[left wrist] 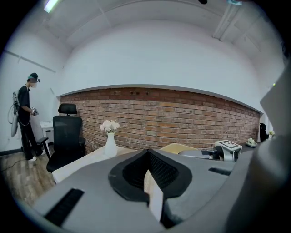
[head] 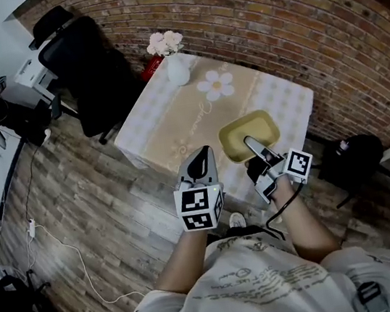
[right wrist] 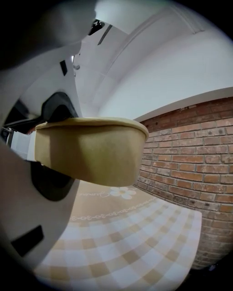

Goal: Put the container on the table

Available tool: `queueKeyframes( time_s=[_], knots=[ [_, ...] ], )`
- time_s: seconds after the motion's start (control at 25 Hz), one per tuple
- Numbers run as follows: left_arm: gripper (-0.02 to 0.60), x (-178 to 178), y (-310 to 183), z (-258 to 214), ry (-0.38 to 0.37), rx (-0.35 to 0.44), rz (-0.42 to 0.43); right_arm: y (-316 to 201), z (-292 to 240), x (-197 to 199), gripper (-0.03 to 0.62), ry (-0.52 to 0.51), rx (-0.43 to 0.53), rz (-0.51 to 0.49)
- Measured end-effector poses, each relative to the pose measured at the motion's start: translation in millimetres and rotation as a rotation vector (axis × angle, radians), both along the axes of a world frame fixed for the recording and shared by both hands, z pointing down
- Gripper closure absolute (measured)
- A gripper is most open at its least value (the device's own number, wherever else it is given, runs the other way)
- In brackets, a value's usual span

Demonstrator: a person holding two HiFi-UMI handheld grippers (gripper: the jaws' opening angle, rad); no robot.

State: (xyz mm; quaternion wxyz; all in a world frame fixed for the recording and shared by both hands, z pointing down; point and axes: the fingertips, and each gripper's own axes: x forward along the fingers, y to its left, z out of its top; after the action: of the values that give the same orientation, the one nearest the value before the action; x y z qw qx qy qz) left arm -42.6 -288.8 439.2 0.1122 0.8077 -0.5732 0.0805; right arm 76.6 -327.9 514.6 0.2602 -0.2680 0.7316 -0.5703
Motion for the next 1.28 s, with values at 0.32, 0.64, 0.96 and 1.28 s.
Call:
queueKeyframes(
  time_s=[0.32,0.64,0.96,1.28],
  knots=[
    [0.575,-2,-37,22,-0.008,-0.059,-0.008,-35,46,19,0.401,0.023,-0.054,0.035],
    [0.575,-6,-64,40,-0.023,-0.099,0.022,-55,96,21,0.399,0.117,-0.117,0.032],
    [0.575,-14,-93,54,-0.021,-0.128,0.030,-79,127,8,0.398,0.100,-0.181,0.015],
    [0.575,-19,-104,66,-0.015,-0.160,0.026,-86,160,-2,0.398,0.109,-0.274,-0.019]
  ],
)
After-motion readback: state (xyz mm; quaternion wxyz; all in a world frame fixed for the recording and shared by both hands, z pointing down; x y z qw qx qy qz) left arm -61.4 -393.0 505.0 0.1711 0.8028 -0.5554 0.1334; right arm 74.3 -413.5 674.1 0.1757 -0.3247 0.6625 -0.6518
